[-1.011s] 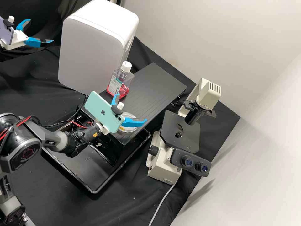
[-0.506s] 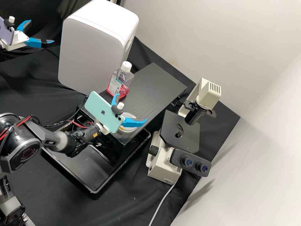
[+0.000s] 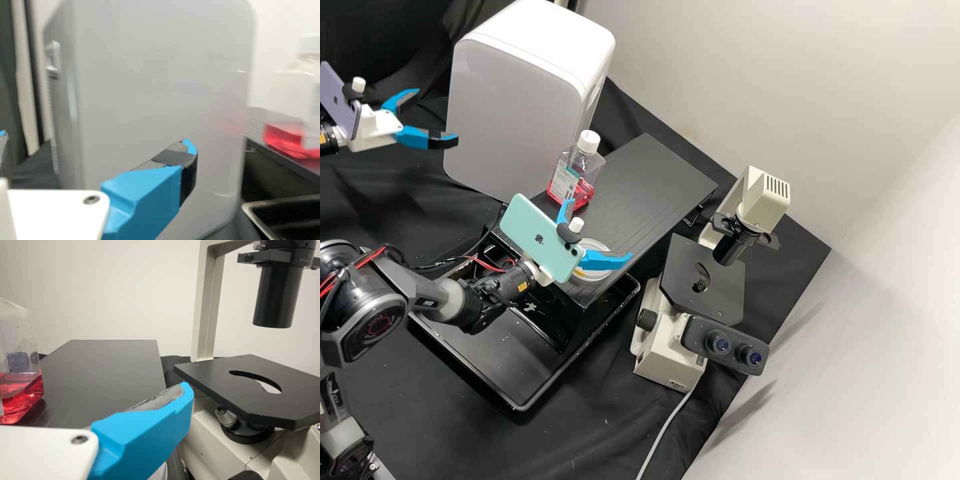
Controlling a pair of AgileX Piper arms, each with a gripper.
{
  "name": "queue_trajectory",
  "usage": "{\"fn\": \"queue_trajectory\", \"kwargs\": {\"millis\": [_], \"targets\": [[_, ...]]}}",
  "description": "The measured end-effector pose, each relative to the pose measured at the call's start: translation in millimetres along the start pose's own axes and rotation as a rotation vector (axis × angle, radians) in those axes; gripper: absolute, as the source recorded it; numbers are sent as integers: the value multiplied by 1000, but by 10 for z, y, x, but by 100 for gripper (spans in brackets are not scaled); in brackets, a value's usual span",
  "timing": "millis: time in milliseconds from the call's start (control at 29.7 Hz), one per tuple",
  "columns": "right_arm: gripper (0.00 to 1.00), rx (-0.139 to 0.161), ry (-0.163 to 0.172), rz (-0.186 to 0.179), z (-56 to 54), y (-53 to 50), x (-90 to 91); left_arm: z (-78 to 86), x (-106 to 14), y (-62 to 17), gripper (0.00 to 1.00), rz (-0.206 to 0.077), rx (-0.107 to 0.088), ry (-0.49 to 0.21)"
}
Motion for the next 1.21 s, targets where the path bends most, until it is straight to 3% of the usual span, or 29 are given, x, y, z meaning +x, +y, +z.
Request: {"fn": "queue_trajectory", "kwargs": {"millis": [135, 303, 506, 741, 843, 977, 1213], "targets": [[100, 0, 0, 0, 0, 0, 0, 64, -77, -133, 100, -54, -9, -25], [100, 0, 0, 0, 0, 0, 0, 125, -130, -209, 100, -86, -13, -48], [100, 0, 0, 0, 0, 0, 0, 157, -99, -355, 100, -133, 7, -80], [100, 0, 0, 0, 0, 0, 0, 207, -70, -408, 100, -152, 30, -136], [100, 0, 0, 0, 0, 0, 0, 222, -72, -431, 100, -164, 31, -156], [100, 0, 0, 0, 0, 0, 0, 236, -82, -440, 100, -173, 12, -174], [100, 0, 0, 0, 0, 0, 0, 279, -184, -513, 100, -220, 10, -215]]}}
